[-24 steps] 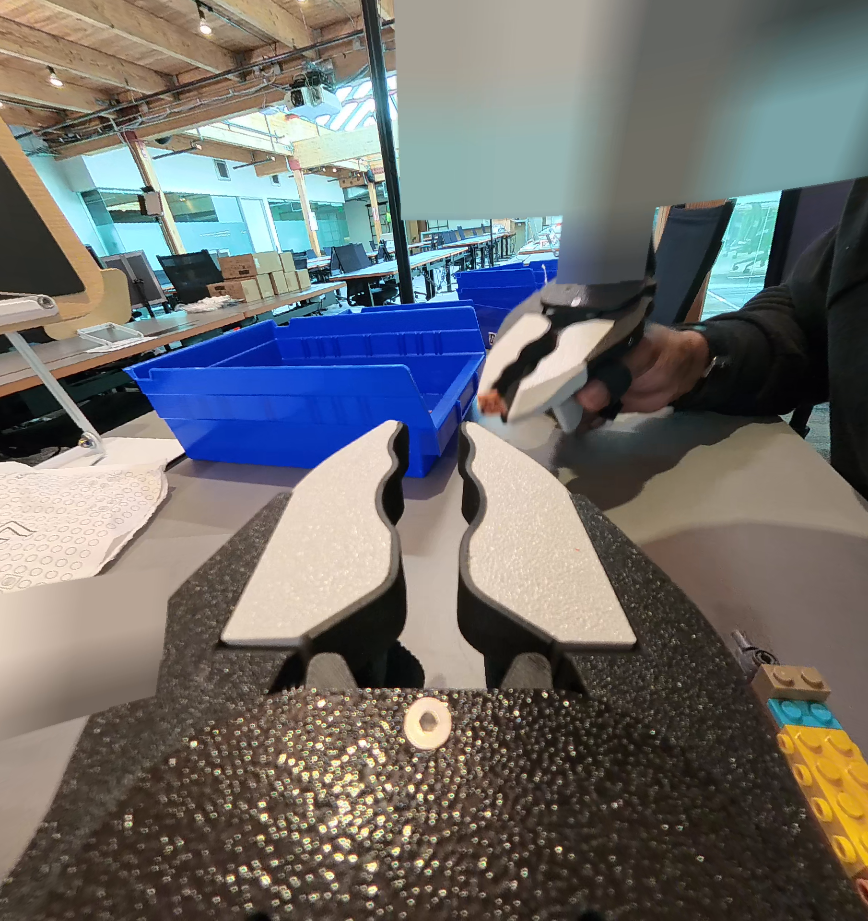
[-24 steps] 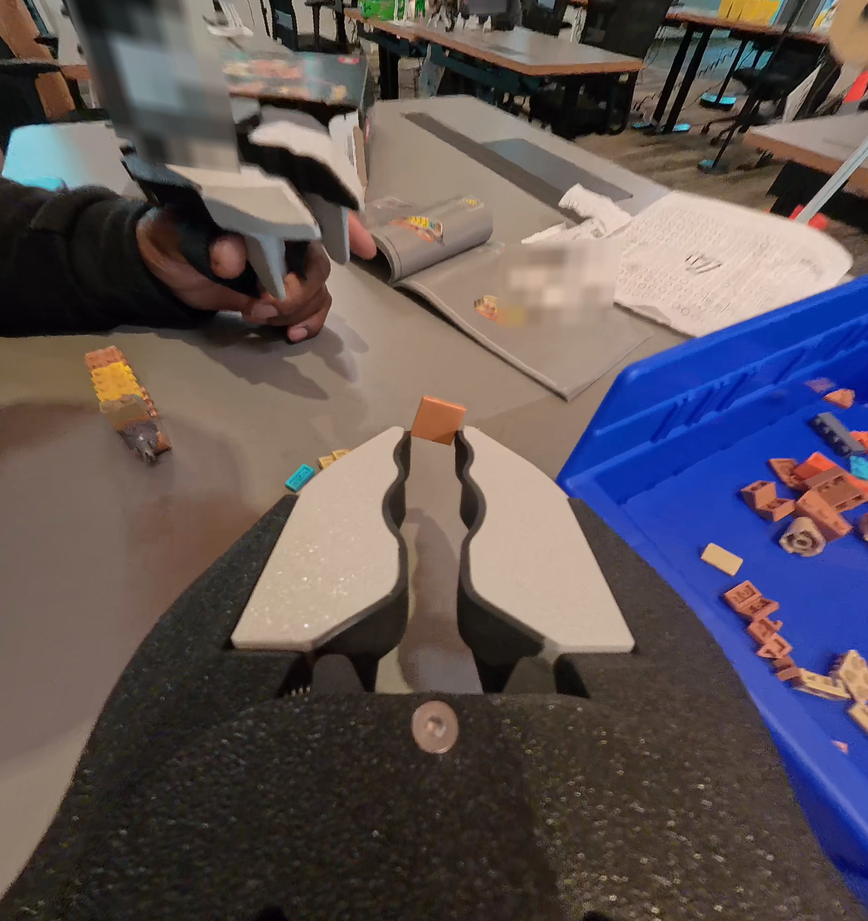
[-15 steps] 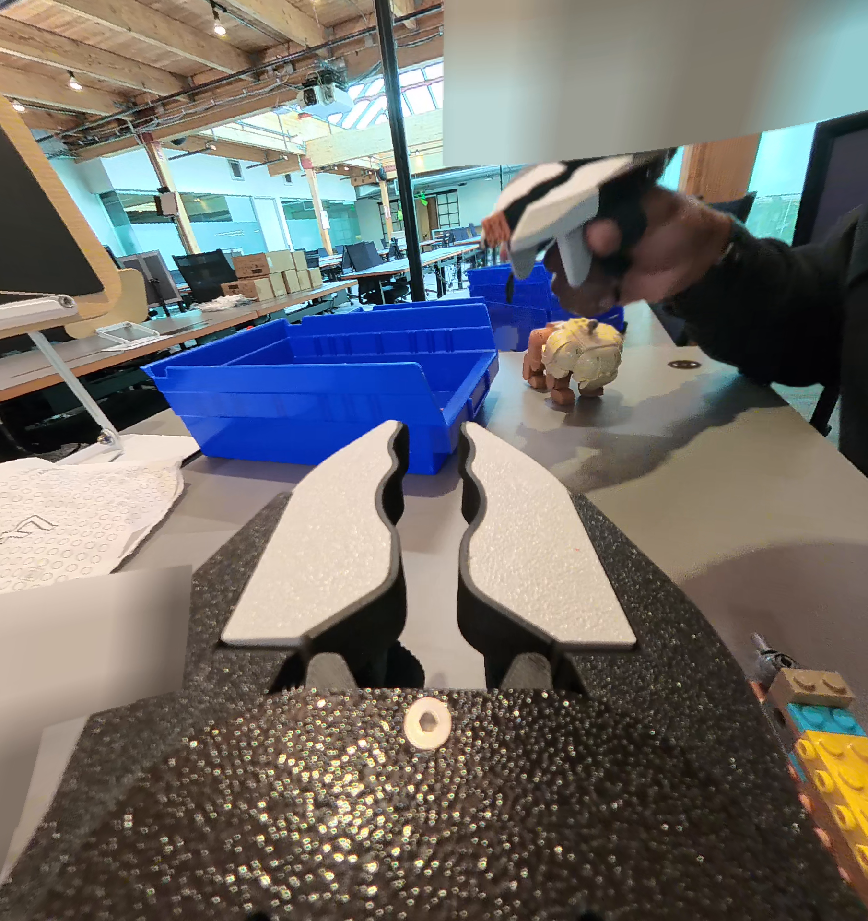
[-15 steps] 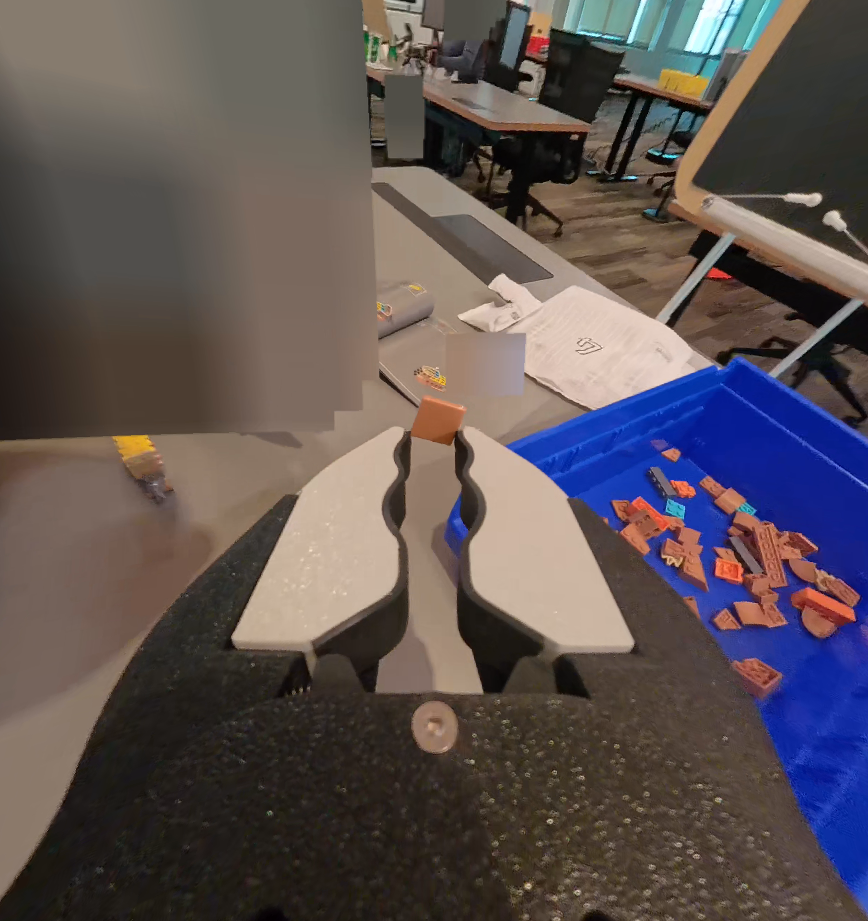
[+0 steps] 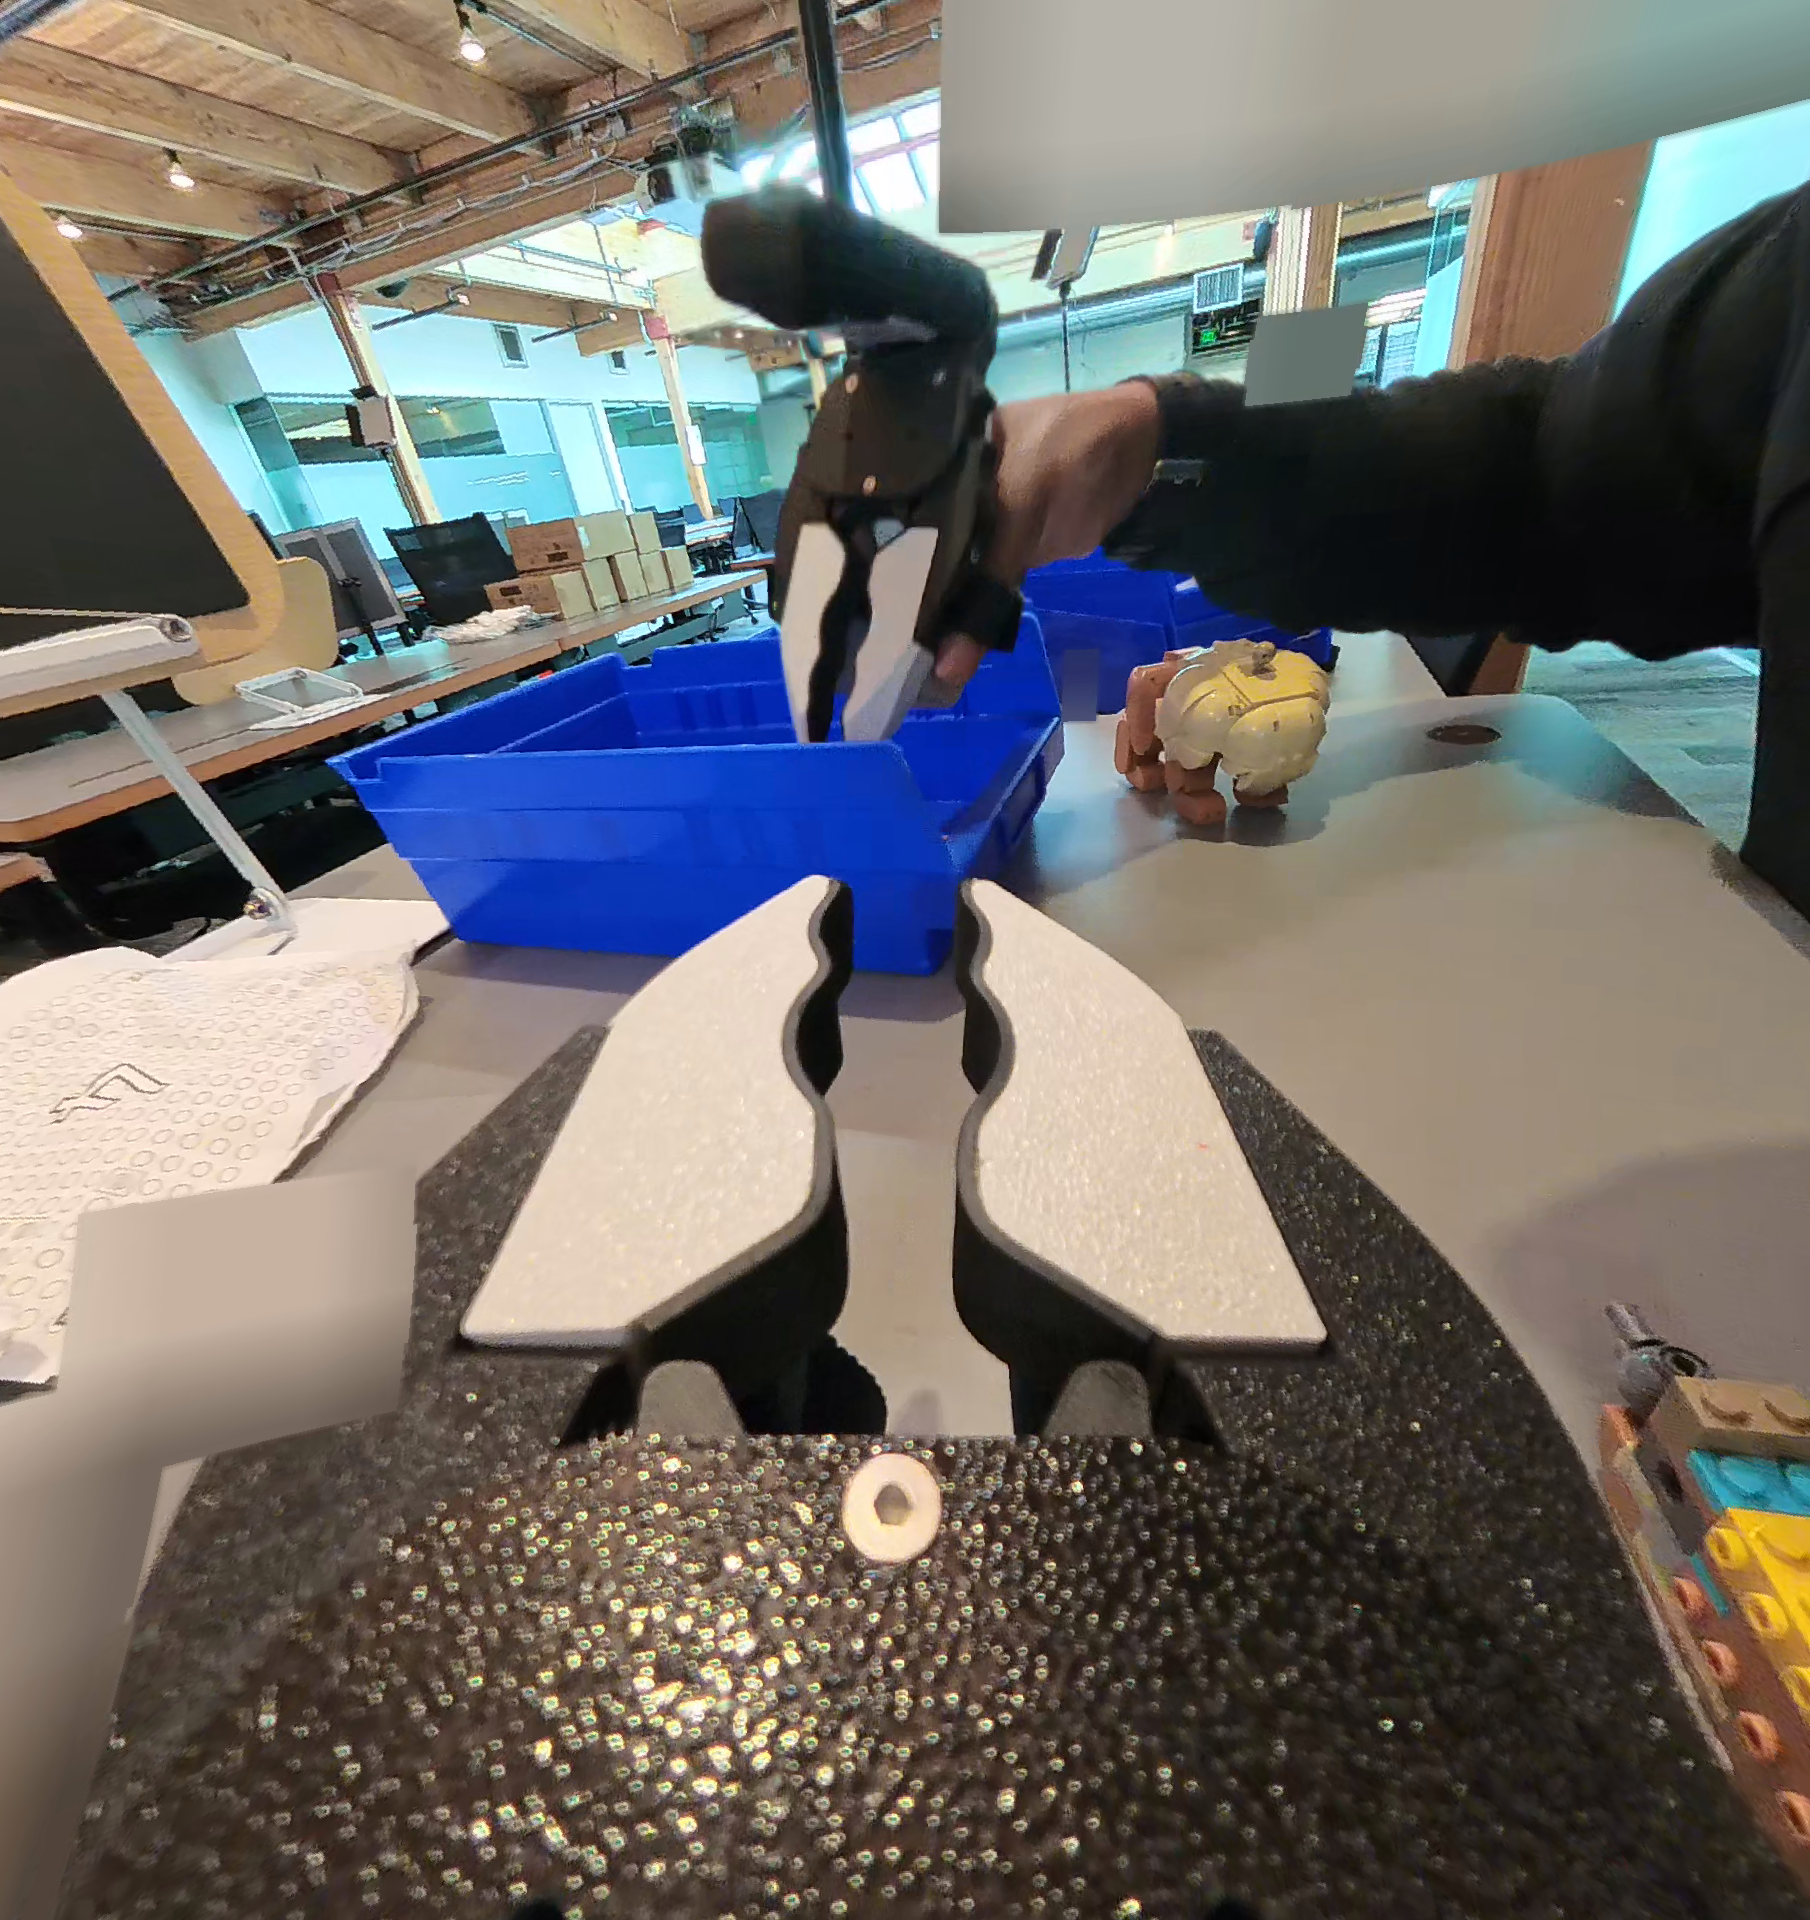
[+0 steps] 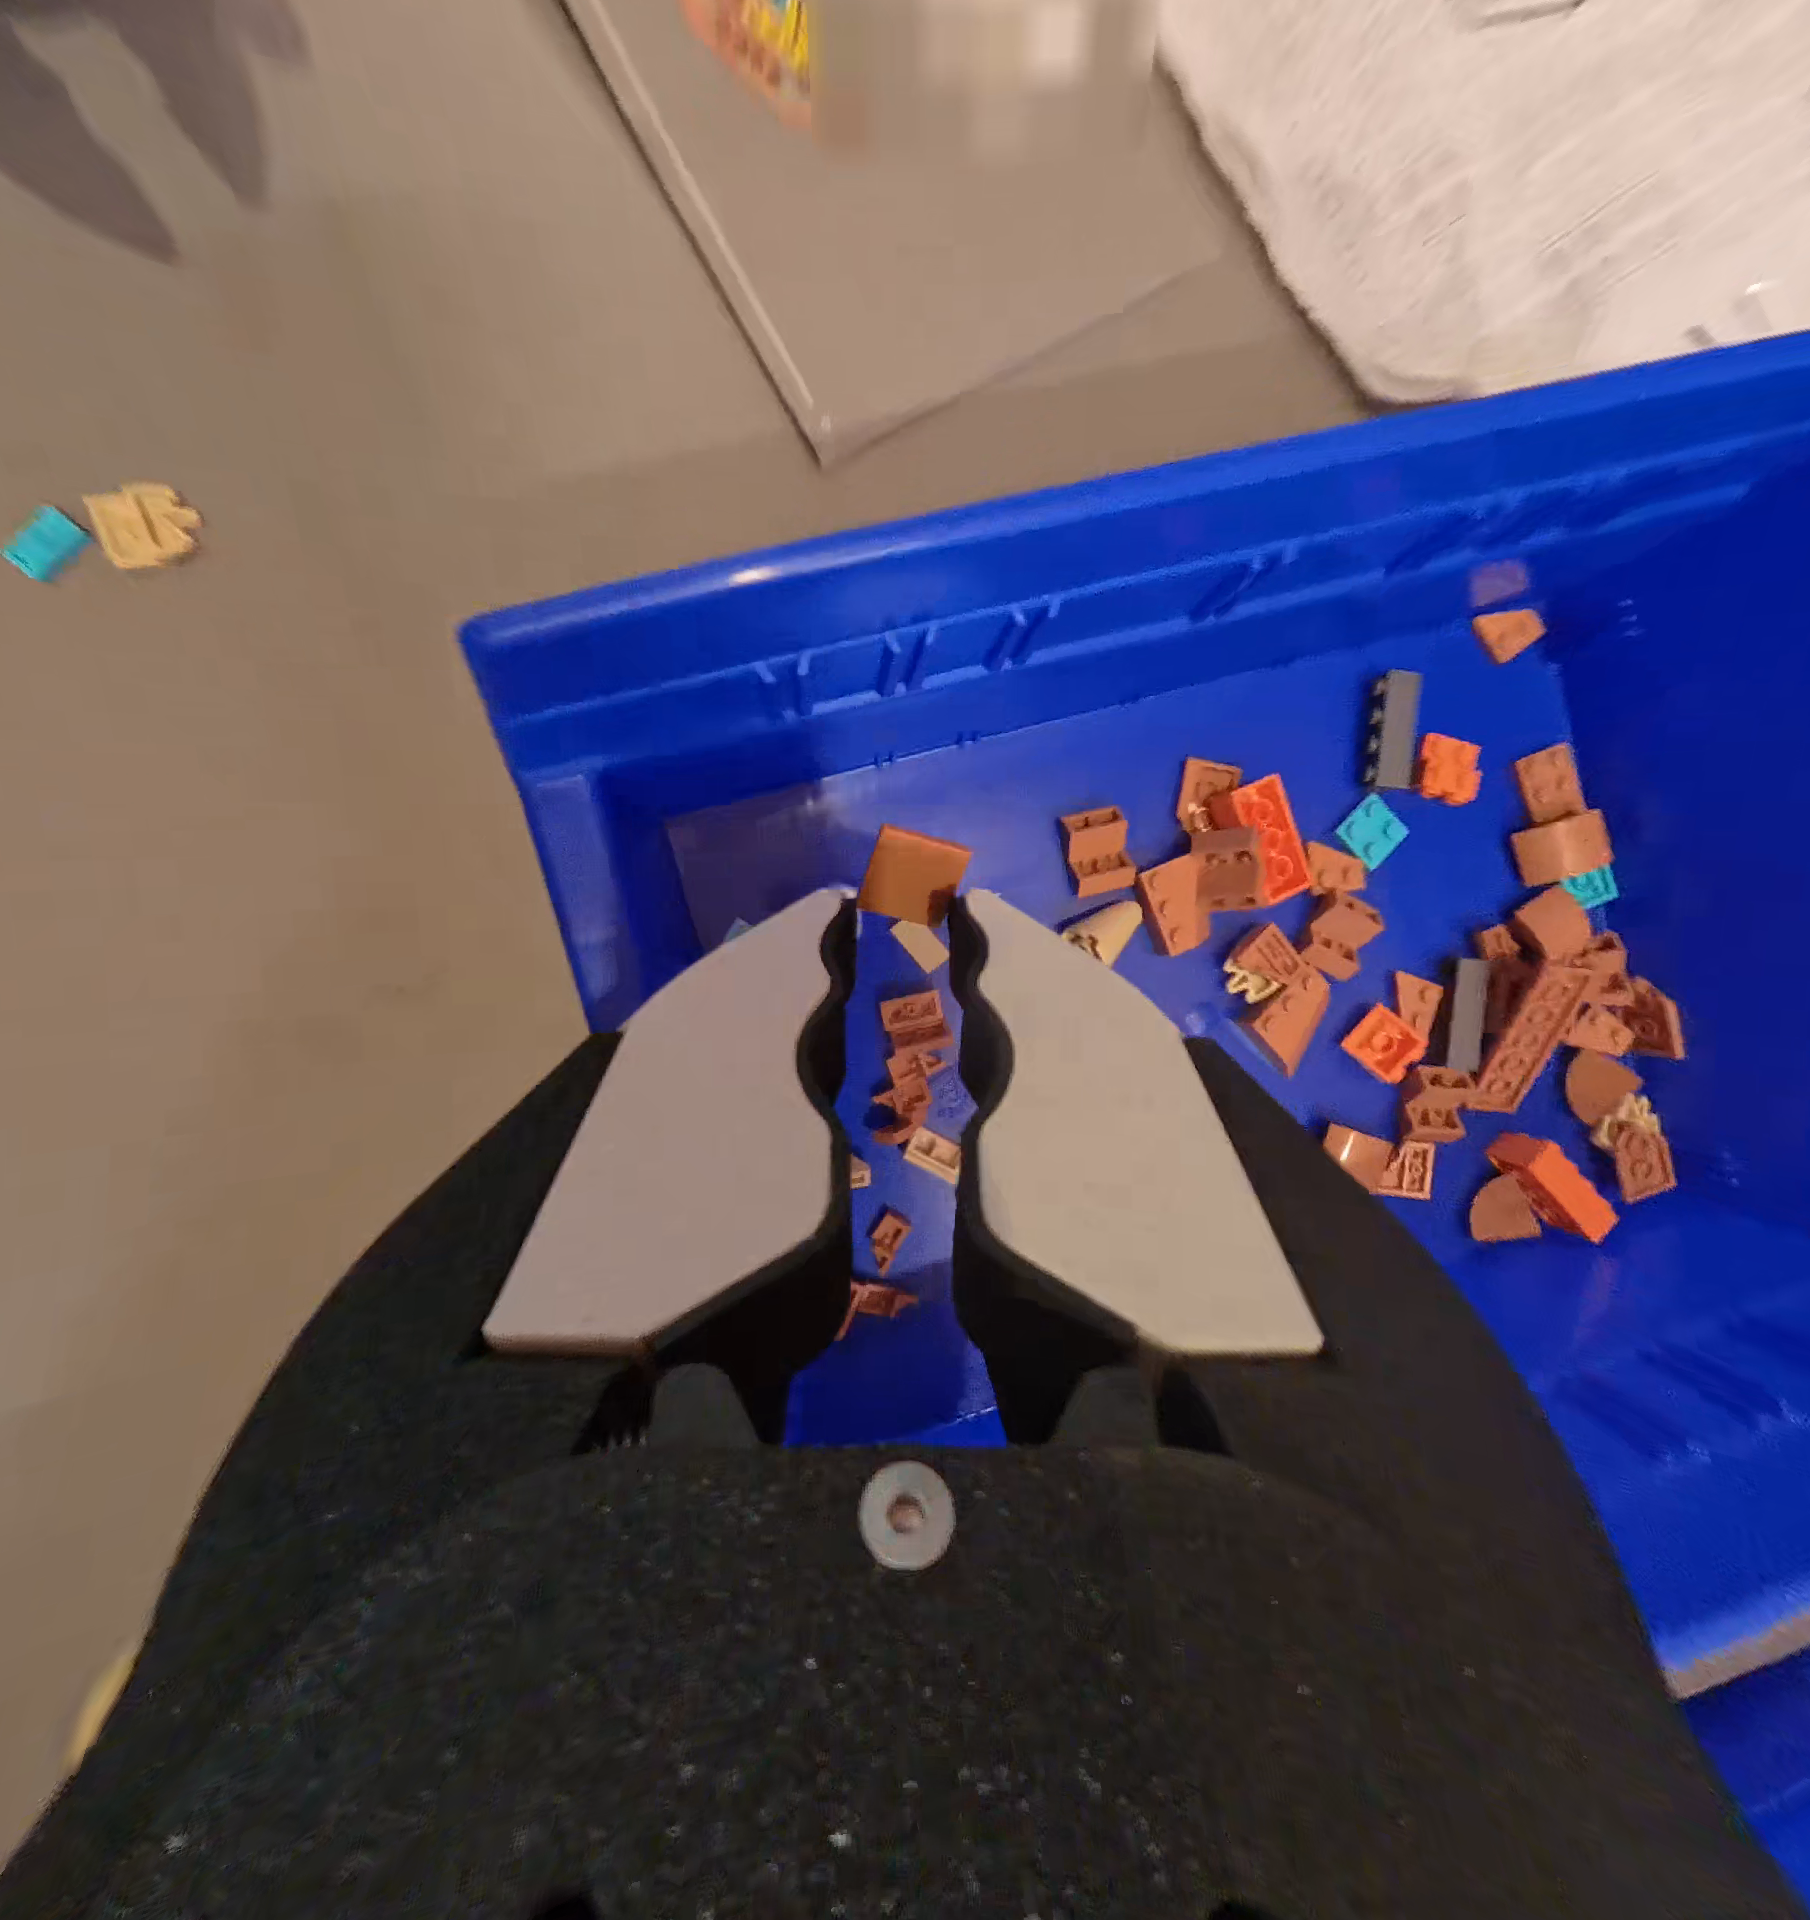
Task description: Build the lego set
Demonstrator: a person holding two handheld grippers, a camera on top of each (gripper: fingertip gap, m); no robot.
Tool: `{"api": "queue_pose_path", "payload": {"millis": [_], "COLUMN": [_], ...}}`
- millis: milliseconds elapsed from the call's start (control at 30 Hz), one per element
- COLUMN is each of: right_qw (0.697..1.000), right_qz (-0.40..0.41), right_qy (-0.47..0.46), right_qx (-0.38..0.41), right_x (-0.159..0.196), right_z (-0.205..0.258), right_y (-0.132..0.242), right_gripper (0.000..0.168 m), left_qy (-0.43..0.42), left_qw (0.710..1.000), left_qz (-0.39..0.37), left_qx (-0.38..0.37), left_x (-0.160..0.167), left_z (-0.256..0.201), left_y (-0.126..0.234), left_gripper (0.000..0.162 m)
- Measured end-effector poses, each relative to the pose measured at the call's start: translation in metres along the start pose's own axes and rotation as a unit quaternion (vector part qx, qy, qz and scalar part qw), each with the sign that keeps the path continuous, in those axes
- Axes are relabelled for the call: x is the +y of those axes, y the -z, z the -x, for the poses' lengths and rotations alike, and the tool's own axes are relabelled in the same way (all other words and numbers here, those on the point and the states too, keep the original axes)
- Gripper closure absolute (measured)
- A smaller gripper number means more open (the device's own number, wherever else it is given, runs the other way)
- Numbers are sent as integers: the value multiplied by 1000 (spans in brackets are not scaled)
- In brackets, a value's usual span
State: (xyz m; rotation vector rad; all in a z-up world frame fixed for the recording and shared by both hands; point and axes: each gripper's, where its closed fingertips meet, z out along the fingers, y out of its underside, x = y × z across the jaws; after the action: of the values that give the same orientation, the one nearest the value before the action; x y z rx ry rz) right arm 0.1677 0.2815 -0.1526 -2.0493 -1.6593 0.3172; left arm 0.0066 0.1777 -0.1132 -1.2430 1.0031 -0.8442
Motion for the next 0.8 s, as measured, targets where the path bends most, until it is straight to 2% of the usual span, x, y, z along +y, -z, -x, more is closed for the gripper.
{"api": "queue_pose_path", "payload": {"millis": [133,300,367,500,633,800], "right_qw": [997,994,994,994,979,960], "right_qz": [64,95,97,84,123,198], "right_qy": [43,48,46,68,155,199], "right_qx": [1,2,8,28,48,-22], "right_x": [6,16,18,14,23,47], "right_z": [0,-8,-15,-41,-83,-96], "right_y": [-27,-45,-43,-22,-7,-26], "right_gripper": [152,151,143,141,141,140], "left_qy": [5,7,6,7,6,2], "left_qw": [1000,1000,1000,1000,1000,1000], "left_qz": [-3,-4,-3,-2,-1,1], "left_qx": [-4,-4,-4,-5,-6,-15], "left_x": [0,-1,0,0,0,1], "left_z": [4,5,4,5,5,9], "left_y": [1,2,2,1,1,2], "left_gripper": [144,144,144,144,144,144]}}
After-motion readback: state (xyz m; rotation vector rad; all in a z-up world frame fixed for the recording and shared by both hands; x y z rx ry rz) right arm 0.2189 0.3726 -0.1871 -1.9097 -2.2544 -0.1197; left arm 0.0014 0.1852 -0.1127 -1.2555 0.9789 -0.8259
